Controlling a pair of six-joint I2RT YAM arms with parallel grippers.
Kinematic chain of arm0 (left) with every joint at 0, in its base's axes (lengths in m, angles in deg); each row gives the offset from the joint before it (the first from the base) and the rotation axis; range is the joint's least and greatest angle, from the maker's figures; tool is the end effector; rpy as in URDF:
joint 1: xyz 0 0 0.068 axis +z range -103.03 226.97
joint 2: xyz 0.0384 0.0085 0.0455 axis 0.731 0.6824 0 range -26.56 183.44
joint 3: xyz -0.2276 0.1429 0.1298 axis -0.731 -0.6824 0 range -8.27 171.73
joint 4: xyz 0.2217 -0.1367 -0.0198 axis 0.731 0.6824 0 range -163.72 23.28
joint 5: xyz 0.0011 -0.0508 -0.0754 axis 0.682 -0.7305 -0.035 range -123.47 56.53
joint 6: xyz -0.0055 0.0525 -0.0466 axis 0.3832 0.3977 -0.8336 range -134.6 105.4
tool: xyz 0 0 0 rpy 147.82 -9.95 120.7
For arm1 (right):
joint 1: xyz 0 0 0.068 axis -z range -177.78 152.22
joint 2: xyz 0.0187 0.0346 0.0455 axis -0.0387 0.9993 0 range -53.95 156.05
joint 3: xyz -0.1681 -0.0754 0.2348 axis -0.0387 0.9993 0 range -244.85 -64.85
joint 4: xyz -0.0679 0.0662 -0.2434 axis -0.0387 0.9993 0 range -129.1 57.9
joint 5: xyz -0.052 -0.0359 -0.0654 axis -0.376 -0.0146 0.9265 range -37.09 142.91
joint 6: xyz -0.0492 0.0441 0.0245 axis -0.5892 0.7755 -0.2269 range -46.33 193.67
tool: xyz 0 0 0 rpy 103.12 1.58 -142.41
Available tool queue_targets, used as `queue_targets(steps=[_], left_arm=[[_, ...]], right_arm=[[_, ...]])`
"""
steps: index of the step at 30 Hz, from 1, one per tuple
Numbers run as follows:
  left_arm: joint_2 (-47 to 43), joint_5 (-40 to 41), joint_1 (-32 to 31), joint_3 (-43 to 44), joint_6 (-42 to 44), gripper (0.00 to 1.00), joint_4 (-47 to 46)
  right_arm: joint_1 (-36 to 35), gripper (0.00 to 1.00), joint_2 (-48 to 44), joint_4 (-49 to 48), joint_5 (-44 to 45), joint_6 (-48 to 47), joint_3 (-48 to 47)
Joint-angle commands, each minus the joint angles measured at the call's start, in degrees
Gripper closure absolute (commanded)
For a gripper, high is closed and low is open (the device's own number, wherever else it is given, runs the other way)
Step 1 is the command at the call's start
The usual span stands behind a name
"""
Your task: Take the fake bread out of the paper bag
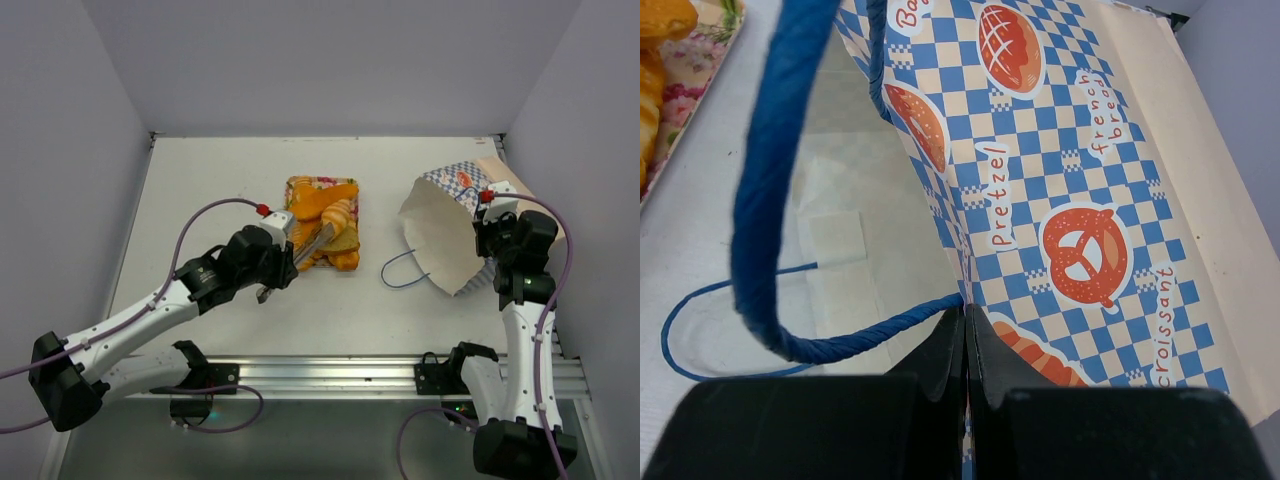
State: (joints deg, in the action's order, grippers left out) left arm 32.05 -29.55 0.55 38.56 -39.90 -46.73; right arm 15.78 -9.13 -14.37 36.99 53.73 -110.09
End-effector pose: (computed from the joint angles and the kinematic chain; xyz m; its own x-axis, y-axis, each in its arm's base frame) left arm 0.1566 -0.1589 0.2879 -0.6833 0.0996 -0.7233 0.4357 0.8506 -0.2945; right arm 0.1751 -0.0260 0.3267 -0.3701 -0.2481 -0.8953 -0.1529 0.9668 -0.2047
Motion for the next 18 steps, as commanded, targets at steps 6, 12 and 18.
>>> queue_targets(steps=[6,12,18], left_arm=[[-1.39,0.39,1.15,-0.42,0.61,1.00,0.44],[-3.15,0.82,1.24,-0.86,-0.80,0.83,1.32],[-4.21,0.91,1.41,-0.69,-1.51,0.63,1.85]], right_arm=[[0.15,1.00,-0.96,-2.41,0.45,0.43,0.50],[0.15,1.00,-0.96,-2.41,0.19,0.43,0.50],[0.15,1.00,-1.14,-2.32,0.01,0.35,0.58]])
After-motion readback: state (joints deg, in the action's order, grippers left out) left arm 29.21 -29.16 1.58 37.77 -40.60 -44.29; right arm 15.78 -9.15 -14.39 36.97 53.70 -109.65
